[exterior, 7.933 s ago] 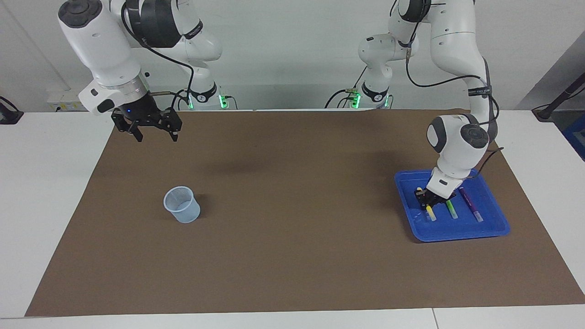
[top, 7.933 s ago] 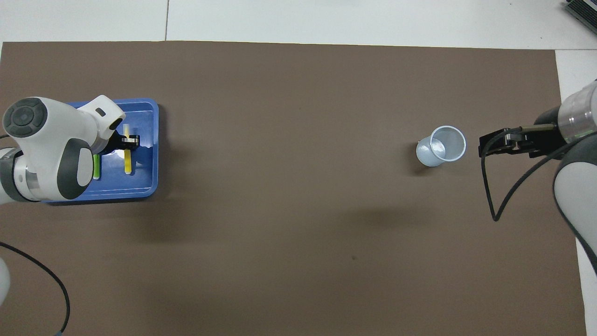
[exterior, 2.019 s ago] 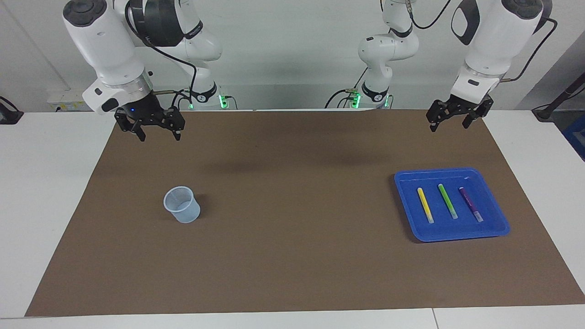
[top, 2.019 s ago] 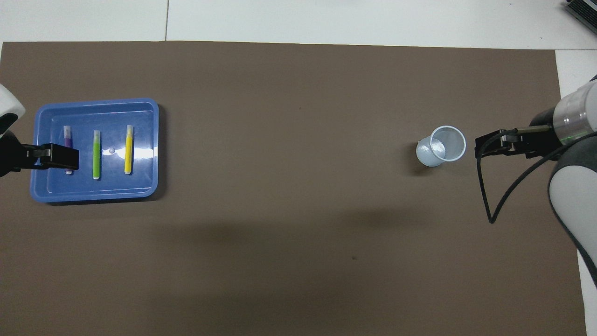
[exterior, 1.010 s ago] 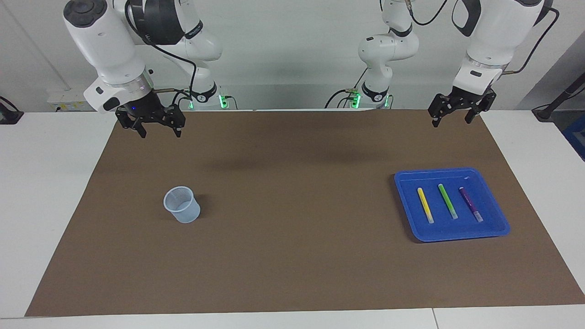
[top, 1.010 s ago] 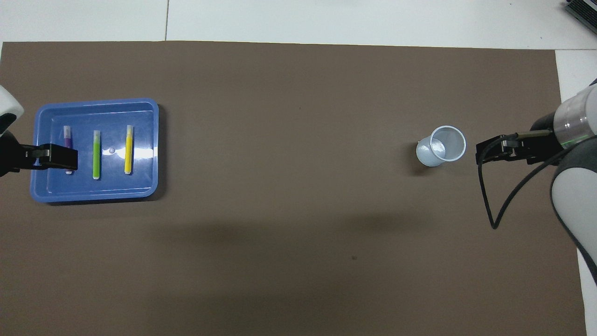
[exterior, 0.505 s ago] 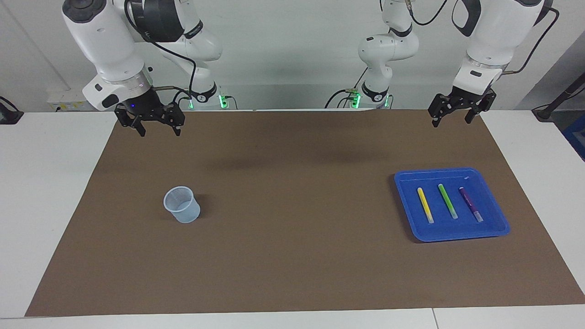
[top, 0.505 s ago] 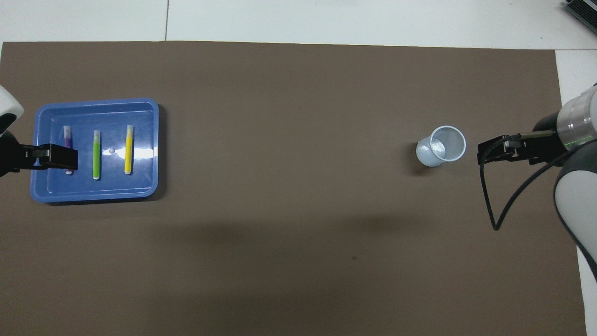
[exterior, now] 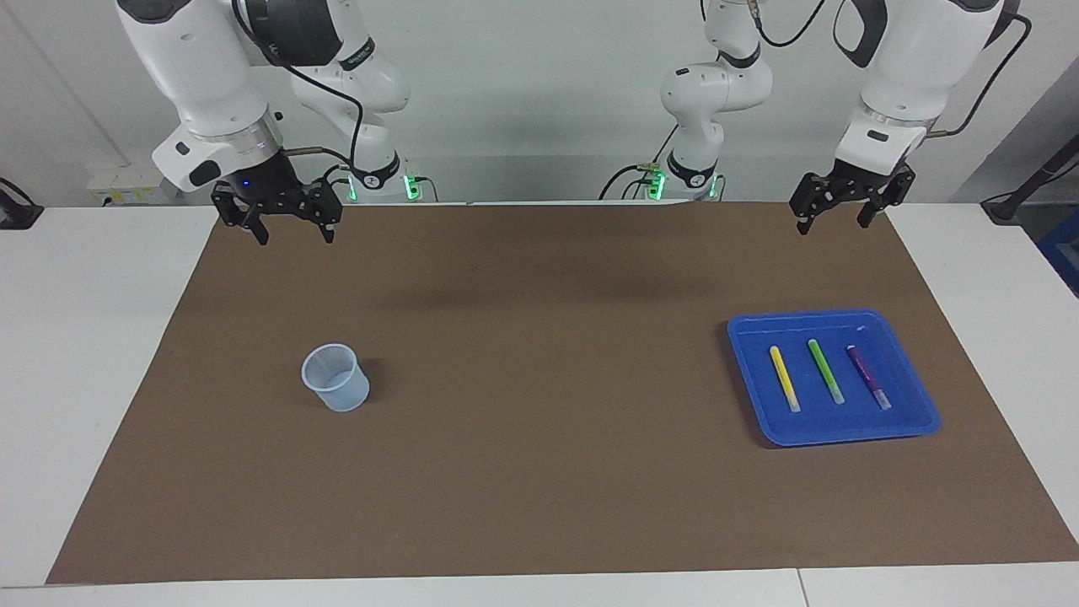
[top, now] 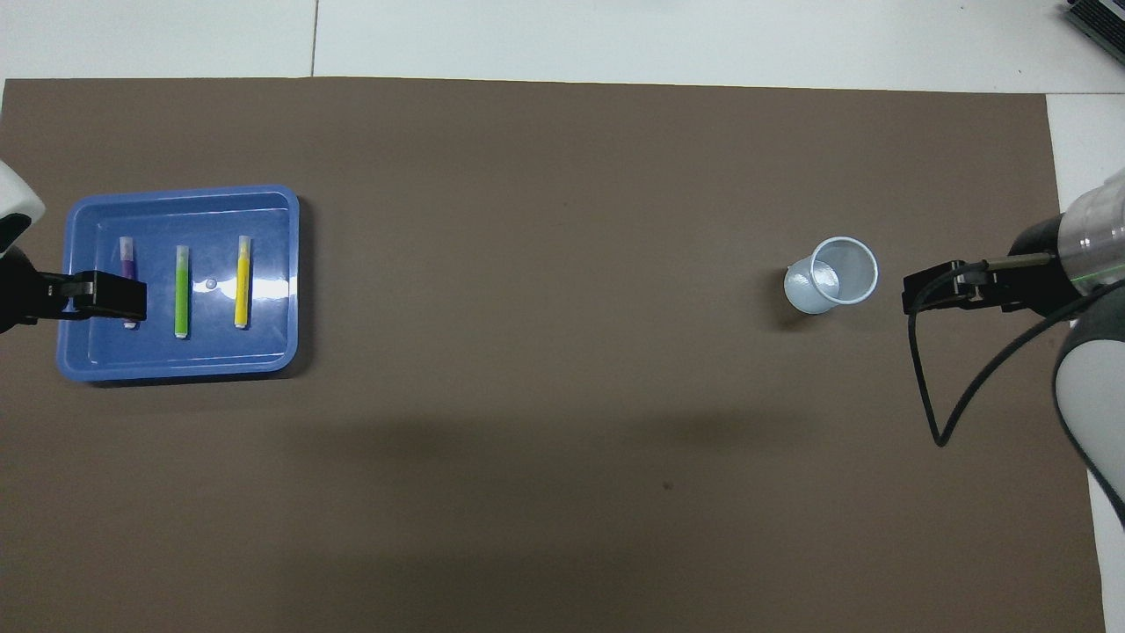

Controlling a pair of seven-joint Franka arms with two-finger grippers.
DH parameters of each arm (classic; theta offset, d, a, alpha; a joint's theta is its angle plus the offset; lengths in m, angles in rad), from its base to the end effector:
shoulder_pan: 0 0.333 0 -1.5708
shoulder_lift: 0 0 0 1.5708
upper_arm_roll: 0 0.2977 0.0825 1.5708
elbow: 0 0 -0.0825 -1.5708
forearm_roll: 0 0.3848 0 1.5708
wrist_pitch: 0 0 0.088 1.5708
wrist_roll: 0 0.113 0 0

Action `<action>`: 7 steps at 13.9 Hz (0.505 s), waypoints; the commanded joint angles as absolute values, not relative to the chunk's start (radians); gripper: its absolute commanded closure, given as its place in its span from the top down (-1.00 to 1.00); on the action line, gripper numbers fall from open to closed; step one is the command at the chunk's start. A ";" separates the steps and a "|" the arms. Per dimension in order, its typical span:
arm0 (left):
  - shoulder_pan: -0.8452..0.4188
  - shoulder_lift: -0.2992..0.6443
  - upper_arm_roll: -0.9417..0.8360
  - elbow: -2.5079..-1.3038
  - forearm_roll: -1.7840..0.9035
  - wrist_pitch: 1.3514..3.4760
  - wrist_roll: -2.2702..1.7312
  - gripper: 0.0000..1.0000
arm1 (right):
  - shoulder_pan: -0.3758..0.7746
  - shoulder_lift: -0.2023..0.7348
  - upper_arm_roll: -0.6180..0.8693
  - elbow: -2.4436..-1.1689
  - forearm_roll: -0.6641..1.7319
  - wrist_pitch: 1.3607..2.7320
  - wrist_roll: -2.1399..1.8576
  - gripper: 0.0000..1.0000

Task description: Right arm passes pens to left for tray arrangement

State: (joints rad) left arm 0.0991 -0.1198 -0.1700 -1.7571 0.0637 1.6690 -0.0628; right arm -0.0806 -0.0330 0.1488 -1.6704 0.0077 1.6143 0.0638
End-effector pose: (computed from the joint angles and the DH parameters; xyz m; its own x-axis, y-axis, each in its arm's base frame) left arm 0.5266 -0.0352 0.5844 0.9993 -0.0139 0.0348 -0.0110 -0.9966 -0.0817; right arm 0.5461 0.0393 0.5748 0.9997 0.0039 -0.0236 0.0038 -1.0000 -0.0013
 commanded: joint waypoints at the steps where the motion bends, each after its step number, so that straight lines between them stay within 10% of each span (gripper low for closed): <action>1: 0.103 -0.130 -0.169 -1.764 0.054 1.660 -0.066 1.00 | -0.074 -0.060 0.150 -1.706 0.020 1.617 0.037 1.00; 7: 0.103 -0.130 -0.169 -1.764 0.054 1.660 -0.066 1.00 | -0.072 -0.060 0.150 -1.704 0.020 1.618 0.034 1.00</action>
